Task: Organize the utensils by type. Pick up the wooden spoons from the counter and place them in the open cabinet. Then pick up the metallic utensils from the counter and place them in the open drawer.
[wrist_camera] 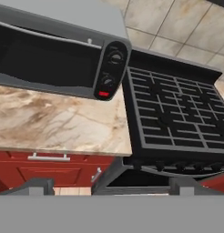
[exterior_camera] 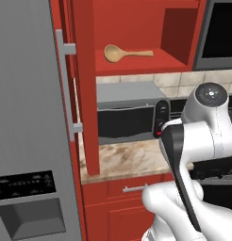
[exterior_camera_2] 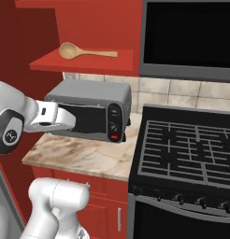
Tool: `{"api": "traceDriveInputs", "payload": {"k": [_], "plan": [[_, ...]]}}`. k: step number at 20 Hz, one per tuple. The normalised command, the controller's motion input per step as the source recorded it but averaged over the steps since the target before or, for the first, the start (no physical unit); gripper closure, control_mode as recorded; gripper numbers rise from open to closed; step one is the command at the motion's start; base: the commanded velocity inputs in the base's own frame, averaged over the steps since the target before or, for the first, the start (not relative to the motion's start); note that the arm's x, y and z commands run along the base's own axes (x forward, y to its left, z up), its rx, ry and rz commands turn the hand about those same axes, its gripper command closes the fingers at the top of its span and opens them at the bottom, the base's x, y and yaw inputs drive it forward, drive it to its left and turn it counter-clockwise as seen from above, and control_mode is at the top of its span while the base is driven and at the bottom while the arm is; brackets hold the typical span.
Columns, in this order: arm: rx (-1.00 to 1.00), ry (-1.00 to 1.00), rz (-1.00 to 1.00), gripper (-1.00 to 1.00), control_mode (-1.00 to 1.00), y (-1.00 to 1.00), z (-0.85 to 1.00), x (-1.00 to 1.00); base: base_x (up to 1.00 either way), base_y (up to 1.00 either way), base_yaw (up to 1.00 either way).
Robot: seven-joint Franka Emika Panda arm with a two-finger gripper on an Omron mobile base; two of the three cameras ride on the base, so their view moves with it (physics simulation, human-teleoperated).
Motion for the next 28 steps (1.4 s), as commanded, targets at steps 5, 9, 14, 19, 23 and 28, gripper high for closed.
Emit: {"api": "traceDriveInputs", "payload": {"k": [5,9,14,19,23,28], "plan": [[0.0,0.0,0.0,-1.0,1.0,0.0,0.0,0.0,-0.42,-0.18,-0.18],[0.0,0.0,0.0,-1.0,1.0,0.0,0.0,0.0,-0.21,-0.1,-0.72],[0.0,0.0,0.0,-1.0,1.0,0.0,0.0,0.0,-0.13,-0.04,-0.87],[0.0,0.0,0.0,-1.0,1.0,0.0,0.0,0.0,-0.1,-0.02,-0.93],[0.0,0.0,0.0,-1.0,1.0,0.0,0.0,0.0,-0.03,-0.03,-0.98],[0.0,0.0,0.0,-1.0,1.0,0.0,0.0,0.0,0.0,-0.1,-1.0]]}}
